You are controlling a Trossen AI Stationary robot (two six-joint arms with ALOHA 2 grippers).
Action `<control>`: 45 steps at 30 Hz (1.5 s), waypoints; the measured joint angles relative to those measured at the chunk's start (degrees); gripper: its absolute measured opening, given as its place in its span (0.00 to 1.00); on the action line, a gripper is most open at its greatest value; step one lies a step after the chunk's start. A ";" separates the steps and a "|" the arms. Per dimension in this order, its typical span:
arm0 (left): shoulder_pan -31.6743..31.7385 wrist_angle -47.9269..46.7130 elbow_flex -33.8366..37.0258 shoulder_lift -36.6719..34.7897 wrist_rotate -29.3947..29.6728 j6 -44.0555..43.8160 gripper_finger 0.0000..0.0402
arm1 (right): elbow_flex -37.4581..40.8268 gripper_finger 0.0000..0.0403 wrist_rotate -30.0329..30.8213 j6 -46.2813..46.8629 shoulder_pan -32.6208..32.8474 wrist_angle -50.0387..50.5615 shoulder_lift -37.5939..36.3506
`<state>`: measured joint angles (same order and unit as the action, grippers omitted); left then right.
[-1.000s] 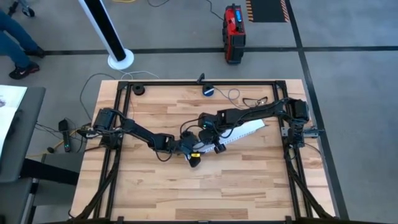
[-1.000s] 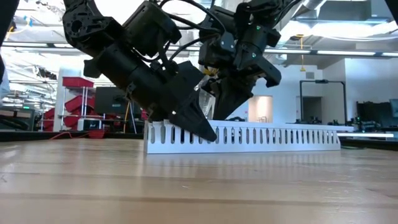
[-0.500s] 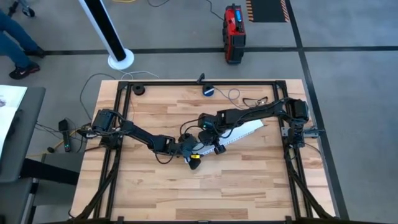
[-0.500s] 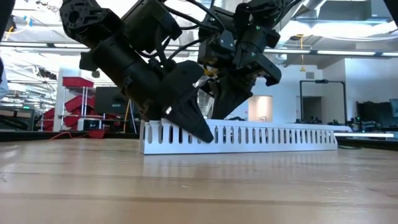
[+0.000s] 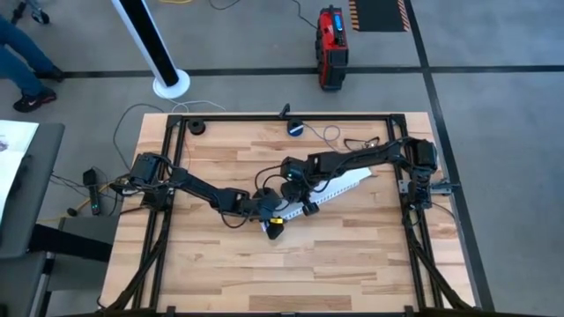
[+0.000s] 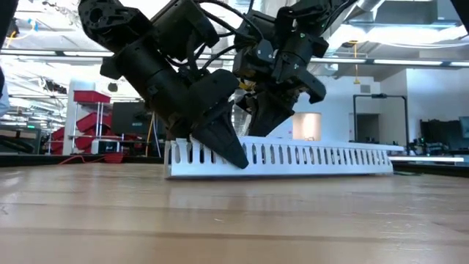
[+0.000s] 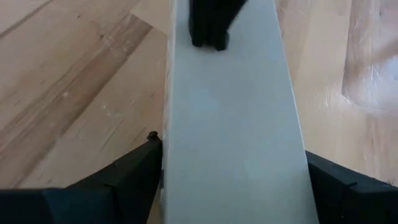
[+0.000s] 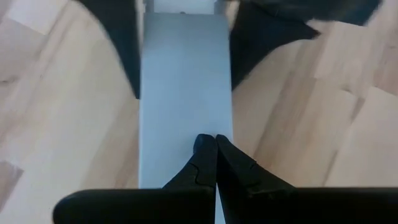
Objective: Ziptie cables
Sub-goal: Close the white cable duct
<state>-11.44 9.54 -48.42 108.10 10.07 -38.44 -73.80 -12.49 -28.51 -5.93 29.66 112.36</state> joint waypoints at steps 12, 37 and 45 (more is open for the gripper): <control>0.98 -7.79 -4.11 0.14 -2.20 5.14 0.70 | 0.70 0.00 4.83 0.63 -3.16 3.91 0.32; 2.69 -37.57 -19.73 0.49 -3.98 11.45 0.70 | 0.26 0.00 9.35 7.30 8.51 6.86 -19.22; -0.15 -46.06 -20.79 0.45 -3.51 9.49 0.70 | 0.28 0.00 7.61 7.47 10.54 7.14 -12.32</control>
<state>-11.59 -36.52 -69.21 108.56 6.56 -28.95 -73.52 -4.88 -21.04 4.61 36.80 100.03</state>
